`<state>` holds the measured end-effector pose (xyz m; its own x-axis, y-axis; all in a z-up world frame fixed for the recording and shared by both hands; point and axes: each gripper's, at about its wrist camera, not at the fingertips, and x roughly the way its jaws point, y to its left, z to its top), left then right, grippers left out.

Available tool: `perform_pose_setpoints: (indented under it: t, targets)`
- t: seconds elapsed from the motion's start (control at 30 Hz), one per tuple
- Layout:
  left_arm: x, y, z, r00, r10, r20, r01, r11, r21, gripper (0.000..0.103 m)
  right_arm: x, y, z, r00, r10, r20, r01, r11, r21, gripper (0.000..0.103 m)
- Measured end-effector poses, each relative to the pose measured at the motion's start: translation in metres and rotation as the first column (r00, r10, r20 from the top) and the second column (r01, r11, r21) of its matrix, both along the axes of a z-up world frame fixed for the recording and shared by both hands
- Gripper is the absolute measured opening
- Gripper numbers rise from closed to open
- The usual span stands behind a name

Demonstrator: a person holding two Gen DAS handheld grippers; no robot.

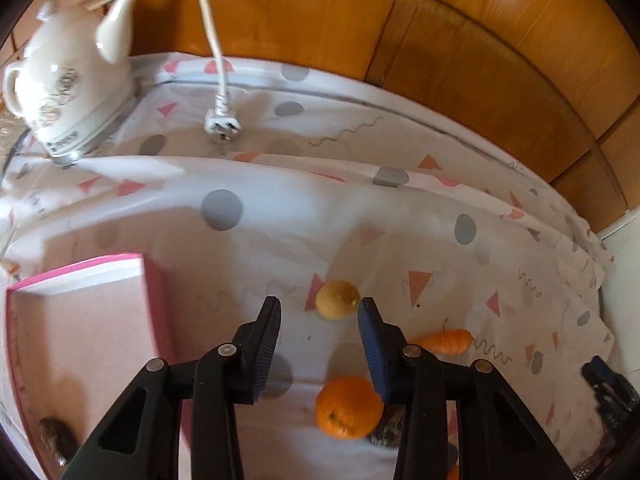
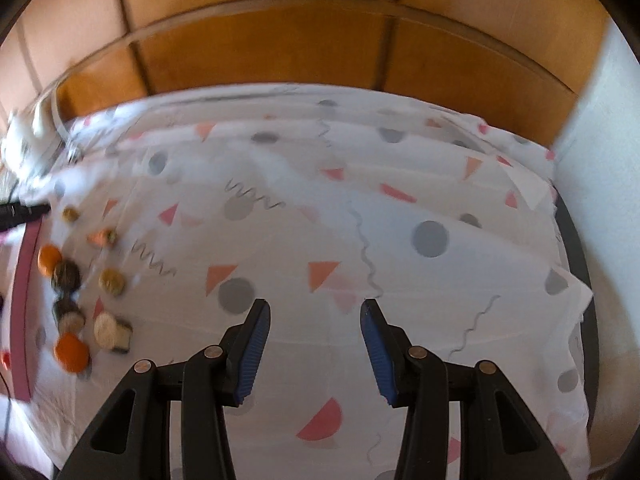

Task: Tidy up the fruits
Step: 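Close the left gripper on the small yellow fruit, then carry the yellow fruit into the tray and open the left gripper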

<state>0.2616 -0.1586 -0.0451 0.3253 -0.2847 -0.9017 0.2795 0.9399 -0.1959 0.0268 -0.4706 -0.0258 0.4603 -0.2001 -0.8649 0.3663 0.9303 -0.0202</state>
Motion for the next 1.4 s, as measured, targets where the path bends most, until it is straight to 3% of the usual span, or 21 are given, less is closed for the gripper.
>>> perform_pose_setpoints:
  t: [0.2,0.23,0.3,0.7,1.17,1.4]
  targets:
    - [0.017,-0.018,-0.025,0.998,-0.015,-0.060,0.017,1.000,0.023,0.040,-0.013,-0.039,0.007,0.984,-0.171,0.038,0.167,0.981,0.099,0.048]
    - [0.019,-0.018,-0.028,0.998,-0.006,-0.060,0.007,1.000,0.022,0.034,-0.014,-0.042,0.007,0.982,-0.186,0.040,0.181,0.978,0.103,0.048]
    - [0.019,-0.021,-0.029,0.999,-0.006,-0.033,0.008,0.999,0.047,0.026,-0.012,-0.045,0.007,0.980,-0.195,0.042,0.189,0.976,0.108,0.048]
    - [-0.005,0.011,-0.007,0.998,0.048,0.029,-0.047,0.999,-0.020,0.025,-0.009,-0.041,0.003,0.987,-0.161,0.017,0.159,0.982,0.102,0.048]
    - [-0.067,0.114,0.032,0.973,0.210,0.097,-0.203,0.976,-0.081,0.025,-0.005,-0.026,-0.003,0.995,-0.092,-0.025,0.094,0.993,0.074,0.048]
    - [-0.108,0.171,0.030,0.948,0.298,0.109,-0.290,0.954,-0.080,0.025,-0.004,-0.018,-0.004,0.998,-0.059,-0.035,0.061,0.997,0.056,0.048]
